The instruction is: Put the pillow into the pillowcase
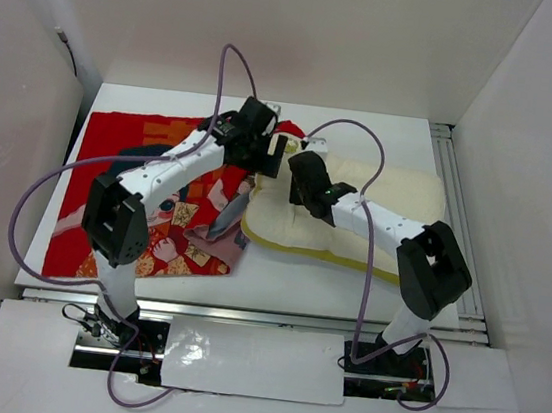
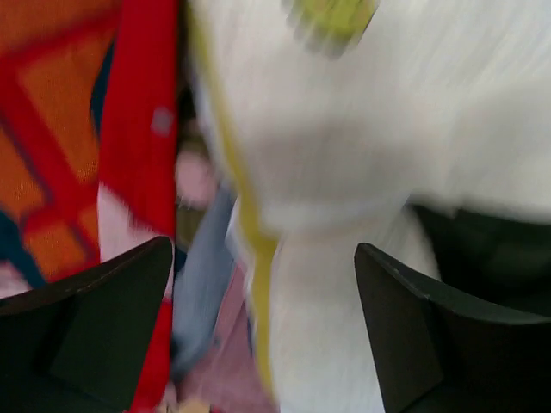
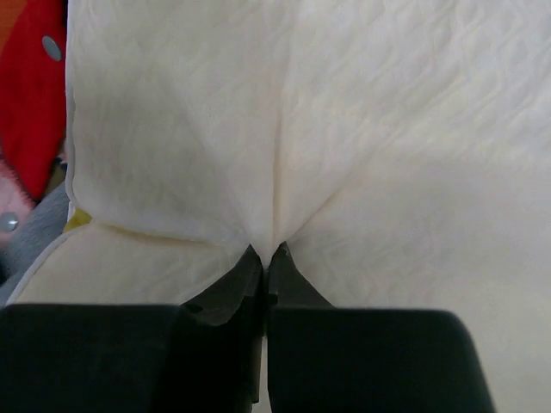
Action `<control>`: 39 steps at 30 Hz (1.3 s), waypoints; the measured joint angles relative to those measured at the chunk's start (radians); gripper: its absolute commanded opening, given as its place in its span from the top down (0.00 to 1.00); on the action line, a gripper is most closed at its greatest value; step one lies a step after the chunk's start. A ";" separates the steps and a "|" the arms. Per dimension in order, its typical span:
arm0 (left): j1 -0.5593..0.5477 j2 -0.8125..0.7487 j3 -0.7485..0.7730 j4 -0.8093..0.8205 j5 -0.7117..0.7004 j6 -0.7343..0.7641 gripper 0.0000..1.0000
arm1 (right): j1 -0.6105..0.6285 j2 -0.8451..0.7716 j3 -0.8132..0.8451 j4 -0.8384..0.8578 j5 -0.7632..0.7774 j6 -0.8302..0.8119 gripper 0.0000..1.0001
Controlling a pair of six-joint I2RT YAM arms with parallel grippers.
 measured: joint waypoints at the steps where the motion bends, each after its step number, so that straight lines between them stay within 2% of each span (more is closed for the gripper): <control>1: -0.003 -0.026 -0.045 -0.018 -0.017 -0.015 0.00 | -0.024 0.016 -0.004 0.002 -0.003 0.002 1.00; 6: 0.016 -0.241 -0.345 -0.029 -0.089 -0.106 0.00 | -0.071 0.045 -0.006 0.016 -0.032 0.010 1.00; 9: 0.046 -0.301 -0.445 -0.016 -0.123 -0.131 0.02 | -0.075 0.048 -0.006 0.017 -0.037 0.010 1.00; 12: 0.056 -0.277 -0.472 0.003 -0.158 -0.135 0.07 | -0.080 0.048 -0.006 0.018 -0.049 0.011 1.00; 13: 0.056 -0.258 -0.471 0.008 -0.167 -0.137 0.13 | -0.082 0.048 -0.006 0.018 -0.053 0.011 1.00; 18: 0.056 -0.158 -0.465 0.008 -0.192 -0.141 0.13 | -0.089 0.048 -0.006 0.018 -0.069 0.011 1.00; 22: 0.056 -0.144 -0.500 0.012 -0.190 -0.153 0.15 | -0.098 0.048 -0.006 0.018 -0.091 0.011 1.00; 26: 0.056 -0.140 -0.529 -0.010 -0.194 -0.192 0.36 | -0.100 0.048 -0.006 0.018 -0.098 0.012 1.00; 30: 0.060 -0.137 -0.560 -0.038 -0.213 -0.233 0.70 | -0.105 0.048 -0.006 0.018 -0.108 0.015 1.00; 31: 0.060 -0.135 -0.562 -0.053 -0.221 -0.244 0.83 | -0.105 0.047 -0.006 0.018 -0.110 0.015 1.00; 33: 0.061 -0.134 -0.565 -0.072 -0.237 -0.266 0.99 | -0.106 0.047 -0.006 0.018 -0.112 0.015 1.00; 39: 0.056 -0.186 -0.586 -0.101 -0.275 -0.292 1.00 | -0.109 0.046 -0.004 0.016 -0.120 0.038 1.00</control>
